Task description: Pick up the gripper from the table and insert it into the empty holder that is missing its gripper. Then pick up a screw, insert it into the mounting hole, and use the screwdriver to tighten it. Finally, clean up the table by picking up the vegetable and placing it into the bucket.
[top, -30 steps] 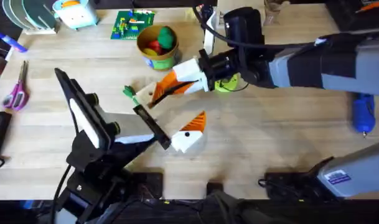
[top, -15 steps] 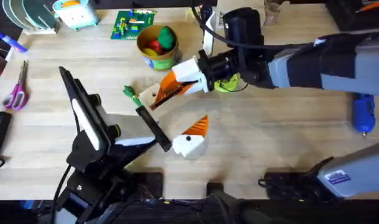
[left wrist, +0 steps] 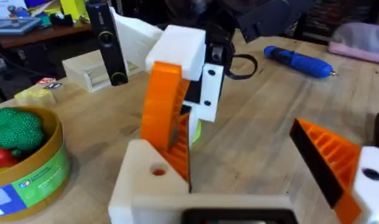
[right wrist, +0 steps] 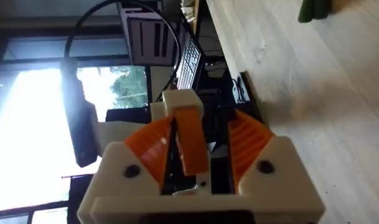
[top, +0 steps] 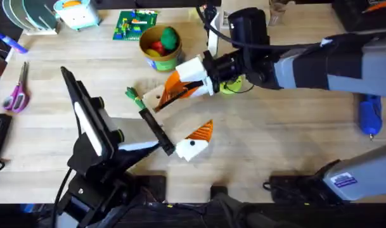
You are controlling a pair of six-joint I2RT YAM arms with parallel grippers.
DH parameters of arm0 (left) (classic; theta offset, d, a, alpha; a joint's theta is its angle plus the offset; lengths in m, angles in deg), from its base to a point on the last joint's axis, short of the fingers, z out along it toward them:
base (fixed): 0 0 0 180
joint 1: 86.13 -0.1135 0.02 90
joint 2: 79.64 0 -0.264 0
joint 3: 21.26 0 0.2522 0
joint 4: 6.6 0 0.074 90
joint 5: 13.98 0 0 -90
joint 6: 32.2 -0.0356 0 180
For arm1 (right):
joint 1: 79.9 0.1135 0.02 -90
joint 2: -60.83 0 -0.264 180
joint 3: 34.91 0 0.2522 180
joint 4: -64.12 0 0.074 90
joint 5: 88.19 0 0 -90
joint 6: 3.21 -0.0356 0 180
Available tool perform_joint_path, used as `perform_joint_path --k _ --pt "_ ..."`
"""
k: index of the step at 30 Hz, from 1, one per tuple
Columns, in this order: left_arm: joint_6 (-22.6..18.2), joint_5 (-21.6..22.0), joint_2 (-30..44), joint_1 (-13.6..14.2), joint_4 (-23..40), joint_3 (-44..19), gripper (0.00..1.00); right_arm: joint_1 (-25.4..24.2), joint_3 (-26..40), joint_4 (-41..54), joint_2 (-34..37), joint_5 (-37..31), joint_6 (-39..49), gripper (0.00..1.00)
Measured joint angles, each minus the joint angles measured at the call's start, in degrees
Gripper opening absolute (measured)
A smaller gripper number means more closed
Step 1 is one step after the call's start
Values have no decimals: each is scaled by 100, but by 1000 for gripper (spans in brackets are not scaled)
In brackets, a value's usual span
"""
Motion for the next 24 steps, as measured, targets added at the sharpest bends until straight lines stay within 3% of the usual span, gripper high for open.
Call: perform_joint_path --k 13,24 --pt "-26 -65 1 0 -2 0 993 -43 -2 3 24 67 -4 493" --pt "-84 -150 0 0 -9 0 993 -84 -2 22 57 170 -4 595"
